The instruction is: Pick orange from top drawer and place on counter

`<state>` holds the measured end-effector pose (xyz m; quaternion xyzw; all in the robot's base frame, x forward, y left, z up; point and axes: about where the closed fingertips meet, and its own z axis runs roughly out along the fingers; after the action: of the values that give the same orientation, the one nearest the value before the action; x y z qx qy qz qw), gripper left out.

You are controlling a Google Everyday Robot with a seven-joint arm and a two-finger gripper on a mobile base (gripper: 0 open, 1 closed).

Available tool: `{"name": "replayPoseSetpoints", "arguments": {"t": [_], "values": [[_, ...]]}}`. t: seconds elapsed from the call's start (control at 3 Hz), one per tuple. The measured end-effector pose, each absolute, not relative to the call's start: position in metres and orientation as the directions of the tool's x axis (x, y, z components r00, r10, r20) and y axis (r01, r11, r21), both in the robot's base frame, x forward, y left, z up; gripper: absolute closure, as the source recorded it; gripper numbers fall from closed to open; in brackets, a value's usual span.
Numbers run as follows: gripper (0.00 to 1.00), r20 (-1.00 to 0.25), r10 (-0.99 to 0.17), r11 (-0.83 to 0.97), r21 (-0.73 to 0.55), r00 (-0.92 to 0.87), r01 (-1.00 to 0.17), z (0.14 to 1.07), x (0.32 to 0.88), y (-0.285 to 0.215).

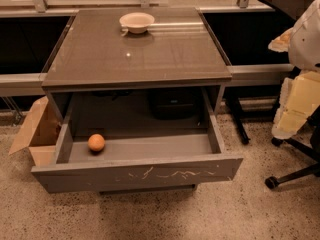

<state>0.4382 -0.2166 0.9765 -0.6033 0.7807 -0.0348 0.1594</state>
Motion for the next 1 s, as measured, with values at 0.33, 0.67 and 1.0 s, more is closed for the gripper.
{"name": "replayPoseSetpoints", "arguments": {"t": [0.33, 0.67, 1.0], "values": [[0.0, -0.207, -0.953, 0.27, -0.247, -0.221, -0.931, 0.976, 0.438, -0.216], [0.0, -0.248, -0.948, 0.261, -0.244, -0.2, -0.934, 0.969, 0.444, -0.203], [0.0, -0.34, -0.925, 0.252, -0.211, -0.171, -0.944, 0.944, 0.454, -0.177]]}}
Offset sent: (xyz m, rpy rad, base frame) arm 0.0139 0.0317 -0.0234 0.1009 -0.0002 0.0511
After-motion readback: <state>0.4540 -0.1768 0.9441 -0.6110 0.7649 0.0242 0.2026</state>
